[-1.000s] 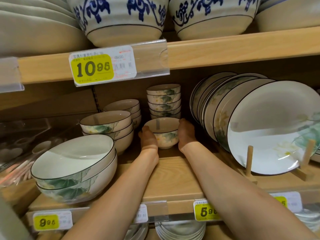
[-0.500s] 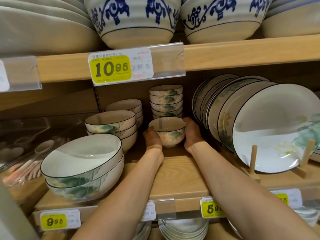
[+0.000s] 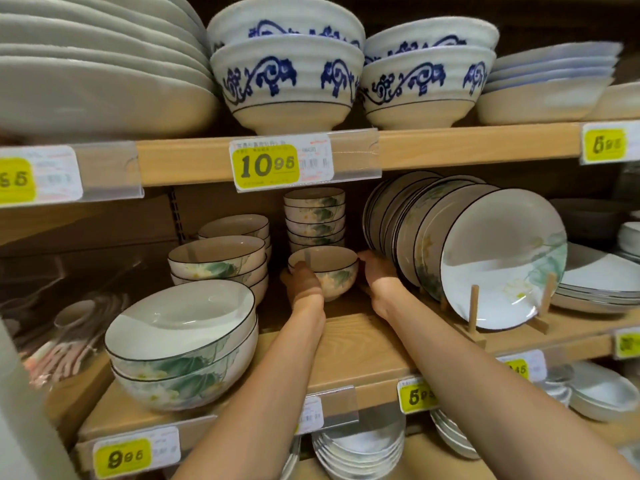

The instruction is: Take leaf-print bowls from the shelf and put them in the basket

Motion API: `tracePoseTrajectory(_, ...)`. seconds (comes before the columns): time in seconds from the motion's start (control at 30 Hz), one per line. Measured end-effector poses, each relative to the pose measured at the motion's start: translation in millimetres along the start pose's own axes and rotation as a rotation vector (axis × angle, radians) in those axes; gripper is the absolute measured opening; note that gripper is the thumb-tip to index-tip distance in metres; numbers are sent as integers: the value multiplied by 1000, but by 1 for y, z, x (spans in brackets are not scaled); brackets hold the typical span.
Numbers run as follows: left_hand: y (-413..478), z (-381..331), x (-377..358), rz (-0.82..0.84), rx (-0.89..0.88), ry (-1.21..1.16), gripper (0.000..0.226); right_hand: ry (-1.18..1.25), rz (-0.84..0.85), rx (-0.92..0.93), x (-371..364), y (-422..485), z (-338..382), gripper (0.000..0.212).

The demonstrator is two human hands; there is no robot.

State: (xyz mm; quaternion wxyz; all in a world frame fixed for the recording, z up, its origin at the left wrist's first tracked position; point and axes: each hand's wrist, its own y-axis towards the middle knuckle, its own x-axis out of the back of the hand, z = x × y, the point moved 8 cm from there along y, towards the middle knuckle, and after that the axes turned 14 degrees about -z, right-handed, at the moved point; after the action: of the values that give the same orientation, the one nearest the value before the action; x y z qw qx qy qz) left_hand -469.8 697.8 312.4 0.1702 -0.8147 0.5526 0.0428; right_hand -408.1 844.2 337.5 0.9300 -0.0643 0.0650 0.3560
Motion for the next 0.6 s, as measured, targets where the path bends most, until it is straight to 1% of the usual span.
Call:
tracePoseTrajectory(0.07, -16, -6, 1, 89, -11, 27, 47, 2, -29, -14, 12, -10, 2, 20)
tracePoseTrajectory(0.1, -28, -9, 5, 121, -17, 23, 45, 26, -41, -19, 21, -17, 4, 13)
tracePoseTrajectory(0.13, -40, -13, 11, 133, -15, 16, 44, 53, -51, -20, 29, -23, 5, 11)
tracePoseTrajectory(0.17, -55, -16, 22, 125, 8, -2, 43, 81, -40, -23, 36, -32, 7, 22)
tracePoseTrajectory(0.2, -70, -18, 34, 121, 38, -15, 42, 114, -12, -23, 42, -40, 10, 32)
tracePoseTrajectory(0.27, -102, -25, 57, 169, 66, -20, 42, 200, 85, -11, 52, -60, 22, 33)
tracePoseTrajectory(0.33, -131, -36, 77, 252, -8, 4, 34, 297, 188, -19, 65, -85, 32, 29)
tracePoseTrajectory(0.4, -158, -44, 100, 306, -88, -25, 32, 373, 255, -21, 80, -109, 40, 24)
tracePoseTrajectory(0.5, -194, -39, 152, 254, -131, -93, 31, 422, 349, -89, 100, -148, 32, 17)
tracePoseTrajectory(0.6, -229, -15, 207, 164, -137, -88, 27, 366, 451, -153, 110, -190, 5, 16)
